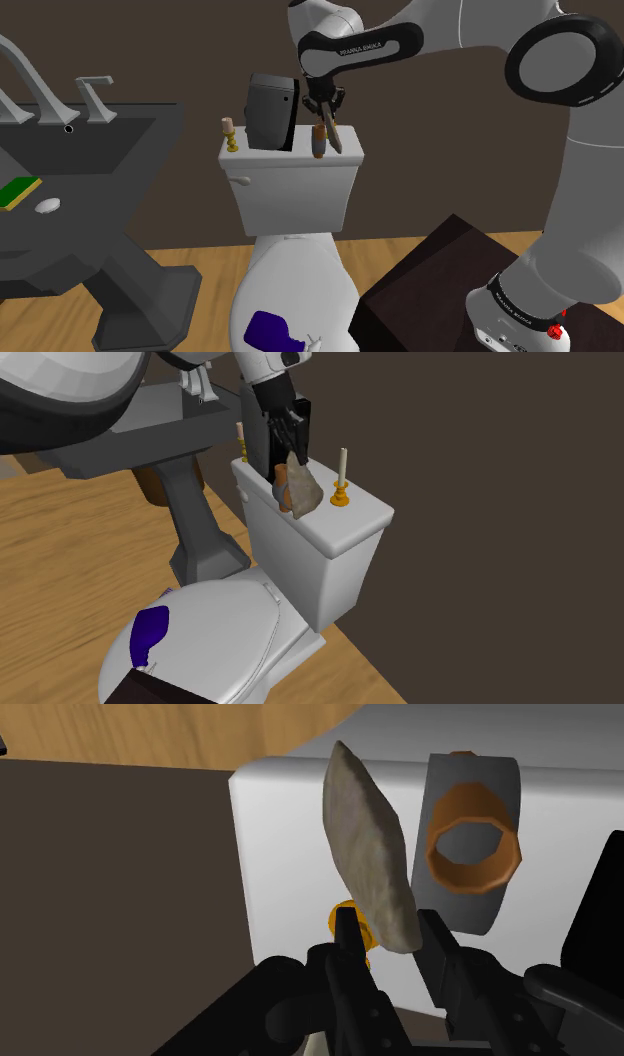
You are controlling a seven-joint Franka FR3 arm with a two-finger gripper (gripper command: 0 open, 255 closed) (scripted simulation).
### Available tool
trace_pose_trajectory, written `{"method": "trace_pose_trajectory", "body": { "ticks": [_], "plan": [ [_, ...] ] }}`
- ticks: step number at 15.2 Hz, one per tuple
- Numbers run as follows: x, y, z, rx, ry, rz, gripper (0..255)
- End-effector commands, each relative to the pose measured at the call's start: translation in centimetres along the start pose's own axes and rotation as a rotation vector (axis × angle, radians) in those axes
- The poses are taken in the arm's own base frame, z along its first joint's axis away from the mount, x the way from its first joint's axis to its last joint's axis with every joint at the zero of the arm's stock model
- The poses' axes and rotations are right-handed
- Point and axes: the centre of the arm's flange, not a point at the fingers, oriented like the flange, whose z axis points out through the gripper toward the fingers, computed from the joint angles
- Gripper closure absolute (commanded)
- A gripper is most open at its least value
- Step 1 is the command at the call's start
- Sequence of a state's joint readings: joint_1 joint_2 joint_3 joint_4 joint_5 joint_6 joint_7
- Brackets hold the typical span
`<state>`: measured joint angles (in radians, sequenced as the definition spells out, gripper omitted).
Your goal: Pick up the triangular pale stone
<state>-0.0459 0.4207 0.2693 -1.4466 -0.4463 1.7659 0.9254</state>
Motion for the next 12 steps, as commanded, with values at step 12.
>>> {"method": "trace_pose_trajectory", "body": {
  "ticks": [12],
  "plan": [
    [1.1,1.6,-5.5,0.000,0.000,0.000,255]
  ]
}}
